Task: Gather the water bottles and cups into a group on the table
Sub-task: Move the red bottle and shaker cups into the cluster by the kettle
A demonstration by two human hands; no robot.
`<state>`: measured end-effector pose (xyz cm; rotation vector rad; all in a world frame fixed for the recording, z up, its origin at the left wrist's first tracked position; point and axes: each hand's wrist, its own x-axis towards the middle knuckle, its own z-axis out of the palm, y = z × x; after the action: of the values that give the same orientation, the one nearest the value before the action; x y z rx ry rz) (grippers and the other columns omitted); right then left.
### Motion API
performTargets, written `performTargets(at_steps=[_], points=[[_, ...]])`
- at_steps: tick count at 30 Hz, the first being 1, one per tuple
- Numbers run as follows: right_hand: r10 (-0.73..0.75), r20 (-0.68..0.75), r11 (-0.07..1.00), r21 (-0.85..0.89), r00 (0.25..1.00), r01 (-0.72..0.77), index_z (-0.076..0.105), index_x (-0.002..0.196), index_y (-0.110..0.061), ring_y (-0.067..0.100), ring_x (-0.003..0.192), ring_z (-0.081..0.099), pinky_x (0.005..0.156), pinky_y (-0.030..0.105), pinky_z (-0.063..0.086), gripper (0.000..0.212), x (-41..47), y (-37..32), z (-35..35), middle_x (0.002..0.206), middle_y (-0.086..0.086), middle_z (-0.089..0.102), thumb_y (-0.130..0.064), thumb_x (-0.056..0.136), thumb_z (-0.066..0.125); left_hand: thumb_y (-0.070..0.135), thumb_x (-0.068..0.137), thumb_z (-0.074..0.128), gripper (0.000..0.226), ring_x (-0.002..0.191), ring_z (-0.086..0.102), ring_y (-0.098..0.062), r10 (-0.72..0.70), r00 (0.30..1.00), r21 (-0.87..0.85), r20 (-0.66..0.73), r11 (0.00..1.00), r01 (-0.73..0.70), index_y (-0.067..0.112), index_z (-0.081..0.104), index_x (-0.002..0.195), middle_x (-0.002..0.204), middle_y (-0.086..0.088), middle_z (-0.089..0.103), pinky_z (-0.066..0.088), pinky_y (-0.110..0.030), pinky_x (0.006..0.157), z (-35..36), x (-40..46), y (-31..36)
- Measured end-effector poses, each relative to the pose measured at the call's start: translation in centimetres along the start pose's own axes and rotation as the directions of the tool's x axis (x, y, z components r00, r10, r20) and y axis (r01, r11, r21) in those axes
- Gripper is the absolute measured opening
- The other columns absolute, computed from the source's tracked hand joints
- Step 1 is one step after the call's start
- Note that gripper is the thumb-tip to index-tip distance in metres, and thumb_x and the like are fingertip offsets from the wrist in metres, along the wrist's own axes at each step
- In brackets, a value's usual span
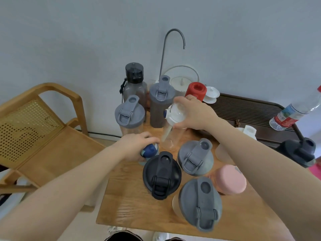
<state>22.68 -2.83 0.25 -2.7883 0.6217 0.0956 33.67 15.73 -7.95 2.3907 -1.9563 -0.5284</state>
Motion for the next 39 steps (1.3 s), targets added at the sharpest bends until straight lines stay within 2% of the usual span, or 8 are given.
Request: performTargets(at_steps=[6, 16, 19, 24, 28, 33, 36, 39], points=[[-0.081, 0.049, 0.992, -0.092, 0.996, 0.085, 0.03, 0.135, -0.033, 0.03, 0.109, 0.053, 0.085, 0.041, 0.049, 0.083, 2.3, -2.6, 1.4, 0.129, 0.006, 0.044, -0.049, 0.066, 0.072, 0.03, 0.07, 0.073, 0.074, 0.107, 0.055, -0.019, -0.105, 0.994, -0.092, -0.012, 0.99, 0.103, 0.034, 0.033, 0.132, 0.136, 0.006, 0.041, 0.049, -0.029, 0.079, 1.0, -4.8, -3.0], [0.005, -0.029, 0.994, 0.107, 1.0, -0.002, 0.004, 0.148, -0.022, 0.032, 0.137, 0.03, 0.111, 0.044, 0.032, 0.114, -0.5, -2.4, 0.8, 0.153, 0.011, 0.019, -0.046, 0.064, 0.079, 0.048, 0.072, 0.069, 0.084, 0.115, 0.048, -0.013, 0.099, 0.986, -0.133, 0.132, 0.988, -0.082, 0.031, 0.022, 0.14, 0.14, 0.007, 0.036, 0.049, -0.026, 0.088, 0.4, -5.7, -3.1], [0.1, -0.101, 0.979, 0.186, 0.99, -0.08, 0.016, 0.146, -0.017, 0.026, 0.14, 0.025, 0.114, 0.039, 0.026, 0.097, -3.5, -1.7, 0.0, 0.153, 0.009, 0.022, -0.044, 0.073, 0.073, 0.048, 0.078, 0.059, 0.075, 0.122, 0.04, -0.011, 0.154, 0.981, -0.177, 0.118, 0.975, -0.132, 0.031, 0.022, 0.141, 0.14, 0.006, 0.038, 0.041, -0.026, 0.096, -1.5, -5.3, -2.7], [0.152, -0.062, 0.986, 0.074, 0.986, -0.148, 0.047, 0.129, -0.019, 0.02, 0.123, 0.043, 0.098, 0.022, 0.029, 0.058, -11.3, -1.2, -0.3, 0.137, 0.003, 0.043, -0.042, 0.079, 0.066, 0.058, 0.072, 0.04, 0.069, 0.115, 0.037, 0.002, 0.293, 0.941, -0.387, -0.169, 0.858, -0.337, 0.034, 0.029, 0.135, 0.13, 0.019, 0.037, 0.038, -0.025, 0.096, -5.4, -4.6, 0.2], [0.335, 0.105, 0.937, 0.073, 0.937, -0.343, 0.023, 0.142, -0.027, 0.009, 0.099, 0.044, 0.086, 0.024, 0.033, 0.082, -14.3, -1.9, 1.7, 0.146, -0.003, 0.03, -0.052, 0.076, 0.065, 0.069, 0.068, 0.051, 0.084, 0.121, 0.03, -0.001, 0.461, 0.879, -0.203, -0.119, 0.856, -0.476, 0.032, 0.023, 0.139, 0.143, 0.013, 0.027, 0.031, -0.022, 0.098, -5.1, -3.7, 3.6], [0.494, 0.136, 0.842, 0.171, 0.858, -0.512, -0.006, 0.145, -0.033, 0.025, 0.133, 0.038, 0.103, 0.041, 0.035, 0.118, -12.8, -2.2, 3.6, 0.153, 0.001, 0.023, -0.063, 0.061, 0.071, 0.058, 0.075, 0.048, 0.072, 0.131, 0.03, -0.016, 0.425, 0.856, -0.223, -0.294, 0.84, -0.494, 0.018, 0.038, 0.134, 0.143, -0.003, 0.035, 0.024, -0.029, 0.109, -5.8, -0.9, 4.2], [0.46, 0.171, 0.822, 0.287, 0.871, -0.491, 0.0, 0.146, -0.03, 0.026, 0.125, 0.043, 0.095, 0.033, 0.036, 0.114, -11.0, -2.3, 3.8, 0.145, 0.008, 0.03, -0.045, 0.064, 0.079, 0.037, 0.079, 0.065, 0.069, 0.137, 0.022, -0.027, 0.369, 0.872, -0.019, -0.321, 0.918, -0.396, 0.018, 0.034, 0.138, 0.148, -0.011, 0.029, 0.019, -0.042, 0.113, -6.5, 1.4, 3.7], [0.443, 0.137, 0.815, 0.349, 0.886, -0.462, 0.019, 0.136, -0.027, 0.024, 0.107, 0.048, 0.09, 0.033, 0.044, 0.098, -9.9, -1.6, 3.8, 0.125, 0.009, 0.04, -0.036, 0.061, 0.081, 0.045, 0.078, 0.064, 0.084, 0.142, 0.004, -0.033, 0.269, 0.939, 0.173, -0.215, 0.957, -0.235, 0.028, 0.015, 0.144, 0.155, -0.011, 0.011, 0.01, -0.046, 0.115, -7.3, 3.7, 3.2]])
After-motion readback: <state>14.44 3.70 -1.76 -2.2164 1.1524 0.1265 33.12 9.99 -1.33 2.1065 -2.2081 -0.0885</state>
